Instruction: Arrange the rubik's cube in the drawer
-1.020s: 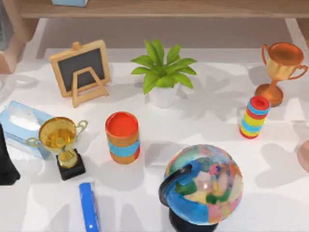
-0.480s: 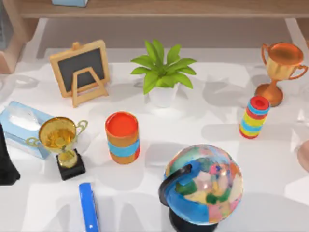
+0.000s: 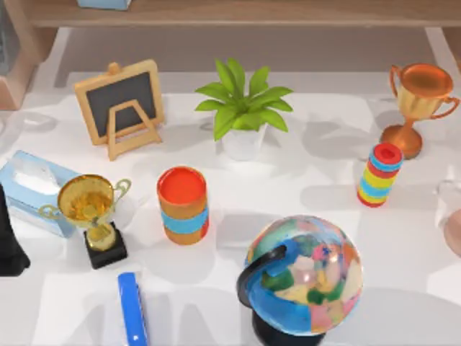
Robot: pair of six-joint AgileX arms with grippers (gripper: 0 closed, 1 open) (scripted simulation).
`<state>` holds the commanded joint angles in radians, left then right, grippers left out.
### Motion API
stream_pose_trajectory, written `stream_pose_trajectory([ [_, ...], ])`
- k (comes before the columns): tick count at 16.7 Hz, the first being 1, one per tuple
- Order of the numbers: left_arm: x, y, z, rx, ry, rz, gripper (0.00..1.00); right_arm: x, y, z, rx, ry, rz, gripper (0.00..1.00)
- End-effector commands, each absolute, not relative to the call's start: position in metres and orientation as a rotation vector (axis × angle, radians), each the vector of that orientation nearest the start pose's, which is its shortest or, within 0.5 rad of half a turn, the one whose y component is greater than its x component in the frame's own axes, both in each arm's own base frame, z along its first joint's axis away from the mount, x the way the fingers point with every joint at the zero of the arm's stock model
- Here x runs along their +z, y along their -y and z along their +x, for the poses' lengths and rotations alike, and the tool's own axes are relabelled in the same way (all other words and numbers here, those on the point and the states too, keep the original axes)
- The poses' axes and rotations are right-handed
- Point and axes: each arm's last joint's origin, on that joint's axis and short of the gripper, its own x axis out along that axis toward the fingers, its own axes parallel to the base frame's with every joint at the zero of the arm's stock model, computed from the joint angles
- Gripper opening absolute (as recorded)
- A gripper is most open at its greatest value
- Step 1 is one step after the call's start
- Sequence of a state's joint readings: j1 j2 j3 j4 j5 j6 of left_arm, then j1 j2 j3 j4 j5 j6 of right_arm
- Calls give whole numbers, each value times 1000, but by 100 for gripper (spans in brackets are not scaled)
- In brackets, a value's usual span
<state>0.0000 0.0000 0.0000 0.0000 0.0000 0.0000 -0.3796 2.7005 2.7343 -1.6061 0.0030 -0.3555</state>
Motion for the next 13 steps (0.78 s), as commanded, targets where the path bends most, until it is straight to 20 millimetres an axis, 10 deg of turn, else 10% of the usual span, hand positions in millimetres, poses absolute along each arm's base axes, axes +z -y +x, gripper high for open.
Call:
stream_pose_trajectory([
  [11, 160, 1, 106, 0, 0, 0, 100, 182, 181, 474, -3, -1570, 13, 98],
  [13, 160, 1, 106, 0, 0, 0, 100, 182, 181, 474, -3, -1570, 13, 100],
])
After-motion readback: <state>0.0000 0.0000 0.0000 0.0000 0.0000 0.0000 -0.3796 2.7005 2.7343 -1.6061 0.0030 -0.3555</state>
